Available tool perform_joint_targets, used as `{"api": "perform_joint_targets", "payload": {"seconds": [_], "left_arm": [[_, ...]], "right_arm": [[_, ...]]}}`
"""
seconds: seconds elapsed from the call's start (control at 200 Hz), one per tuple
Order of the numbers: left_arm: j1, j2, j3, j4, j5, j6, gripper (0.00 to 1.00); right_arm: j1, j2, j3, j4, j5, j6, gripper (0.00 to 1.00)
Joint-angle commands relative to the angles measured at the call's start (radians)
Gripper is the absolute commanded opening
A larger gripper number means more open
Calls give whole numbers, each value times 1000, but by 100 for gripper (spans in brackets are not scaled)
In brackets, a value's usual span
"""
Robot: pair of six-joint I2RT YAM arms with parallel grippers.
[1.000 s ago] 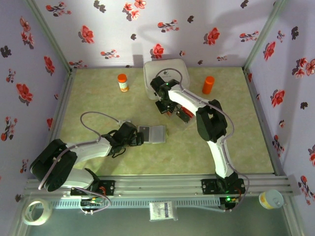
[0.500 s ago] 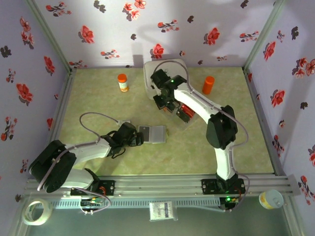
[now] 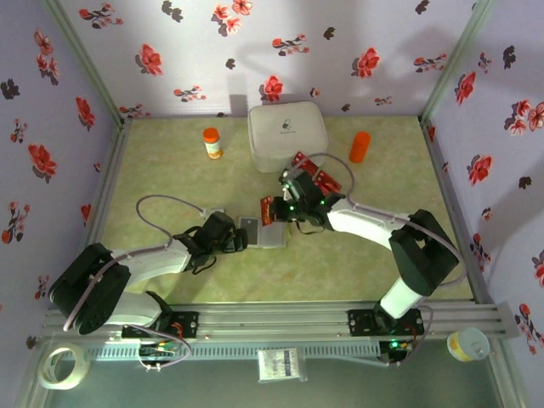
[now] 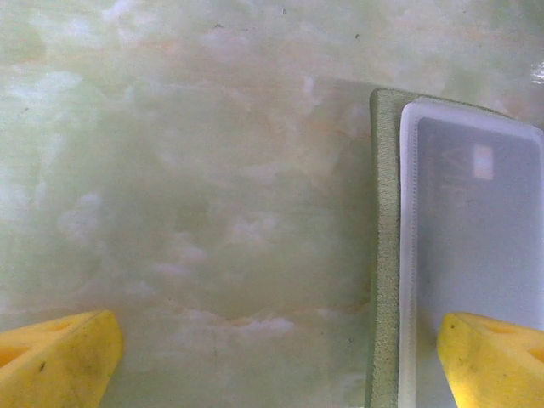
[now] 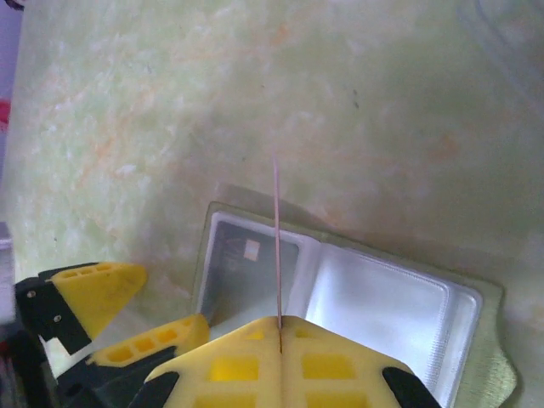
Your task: Put the credit cards into the card holder
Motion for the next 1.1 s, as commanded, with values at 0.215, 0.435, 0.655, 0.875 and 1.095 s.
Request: {"api": "perform_joint_targets", "payload": {"seconds": [0.215,0.435,0.655,0.875,1.095], "left_arm": [[7,36,-15,-194,-73,-35,96],[8,41,-6,-208,-77,-34,95],[8,48,-3,-209,-77,-36,94],[8,45,-6,-209,-77,-38,94],[8,45,-7,-207,-76,-37,94]], "right_arm": [[35,-31,-317,656,76,328,0],[41,19,-395,788,97,379,0],[51,46,-418,818,104,378,0],[59,51,-430,804,108,366,0],[67,64,-436,797,123,358,0]]}}
